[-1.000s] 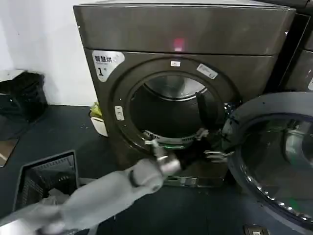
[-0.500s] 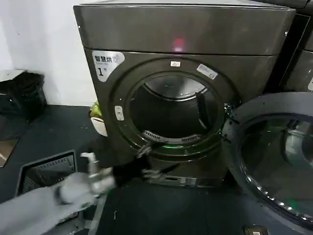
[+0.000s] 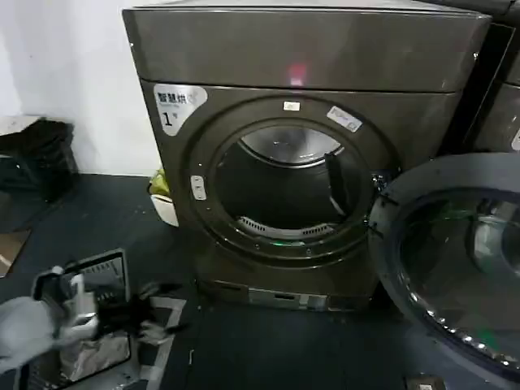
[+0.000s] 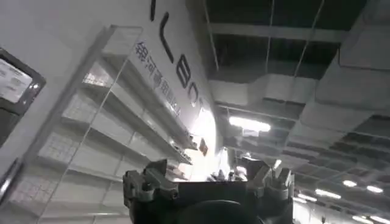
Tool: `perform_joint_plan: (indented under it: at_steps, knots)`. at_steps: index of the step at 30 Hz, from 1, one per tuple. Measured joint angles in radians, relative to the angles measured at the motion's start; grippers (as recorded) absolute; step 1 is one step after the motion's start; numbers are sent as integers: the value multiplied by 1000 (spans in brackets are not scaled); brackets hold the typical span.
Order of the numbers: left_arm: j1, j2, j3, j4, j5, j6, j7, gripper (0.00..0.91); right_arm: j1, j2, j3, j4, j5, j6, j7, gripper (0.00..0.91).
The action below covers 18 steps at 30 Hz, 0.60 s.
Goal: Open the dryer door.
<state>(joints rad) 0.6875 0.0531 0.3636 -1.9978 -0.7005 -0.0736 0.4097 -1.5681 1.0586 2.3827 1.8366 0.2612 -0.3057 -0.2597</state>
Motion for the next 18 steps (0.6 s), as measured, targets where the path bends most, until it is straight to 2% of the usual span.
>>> perform_joint_plan:
  at_steps: [9,18]
  knots:
    - [49,163,-1,65,155,-9,36,907,9,-5,-31,-14,-3,7,-2,907]
    - [69,220,-8,161,254,-11,89,907,20,-27,-38,-39,-31,11,-2,907]
